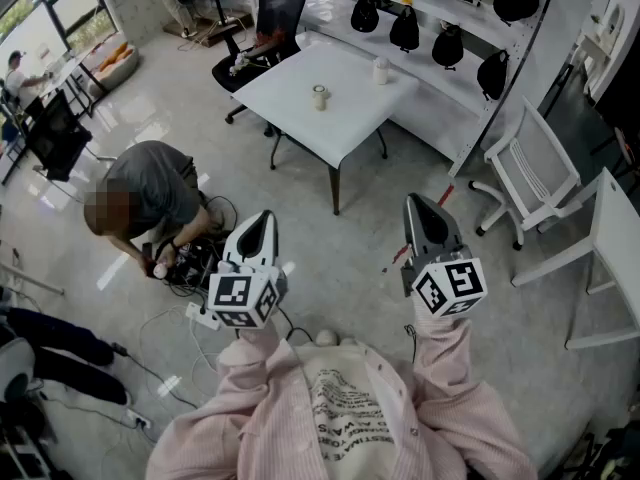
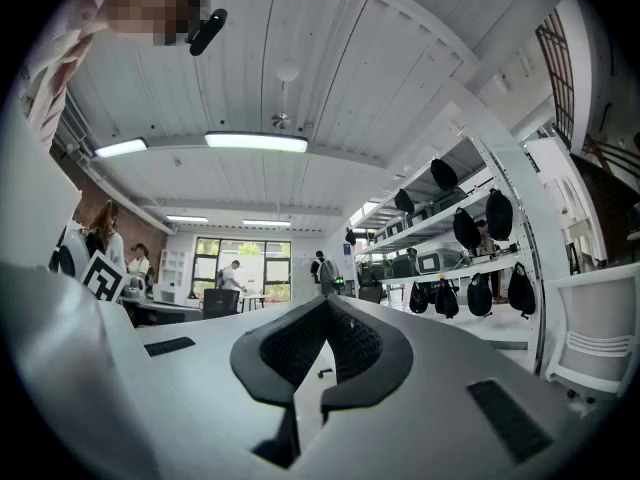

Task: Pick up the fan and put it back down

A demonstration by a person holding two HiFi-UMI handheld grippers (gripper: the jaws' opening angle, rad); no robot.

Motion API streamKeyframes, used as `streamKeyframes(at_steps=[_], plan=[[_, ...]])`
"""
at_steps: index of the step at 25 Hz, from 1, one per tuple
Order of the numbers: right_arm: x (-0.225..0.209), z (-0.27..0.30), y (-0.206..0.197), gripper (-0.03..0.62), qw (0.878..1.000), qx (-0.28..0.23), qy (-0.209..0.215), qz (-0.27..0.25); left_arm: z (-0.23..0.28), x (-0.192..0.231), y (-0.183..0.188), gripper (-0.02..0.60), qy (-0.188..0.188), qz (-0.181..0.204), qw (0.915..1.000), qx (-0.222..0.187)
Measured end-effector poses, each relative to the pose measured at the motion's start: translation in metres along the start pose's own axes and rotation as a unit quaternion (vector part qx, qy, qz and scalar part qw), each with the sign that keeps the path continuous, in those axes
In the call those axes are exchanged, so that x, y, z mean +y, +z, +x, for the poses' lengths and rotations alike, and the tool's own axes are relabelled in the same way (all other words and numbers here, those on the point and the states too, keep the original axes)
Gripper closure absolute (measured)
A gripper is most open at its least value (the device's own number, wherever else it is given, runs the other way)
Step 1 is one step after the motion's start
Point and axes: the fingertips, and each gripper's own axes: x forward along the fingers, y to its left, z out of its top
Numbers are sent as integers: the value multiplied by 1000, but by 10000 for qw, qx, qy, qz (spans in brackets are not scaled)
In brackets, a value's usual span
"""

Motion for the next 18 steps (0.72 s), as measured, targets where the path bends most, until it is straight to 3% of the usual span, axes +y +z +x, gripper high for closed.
streamKeyframes(at_steps=[11, 18], plan=[[-7, -13, 4, 594, 9999, -65, 29, 126, 0, -22, -1, 580, -110, 165, 9997, 165], [-13, -28, 3, 595, 9997, -136, 195, 45, 1, -47, -6, 577, -241, 202, 9995, 10]])
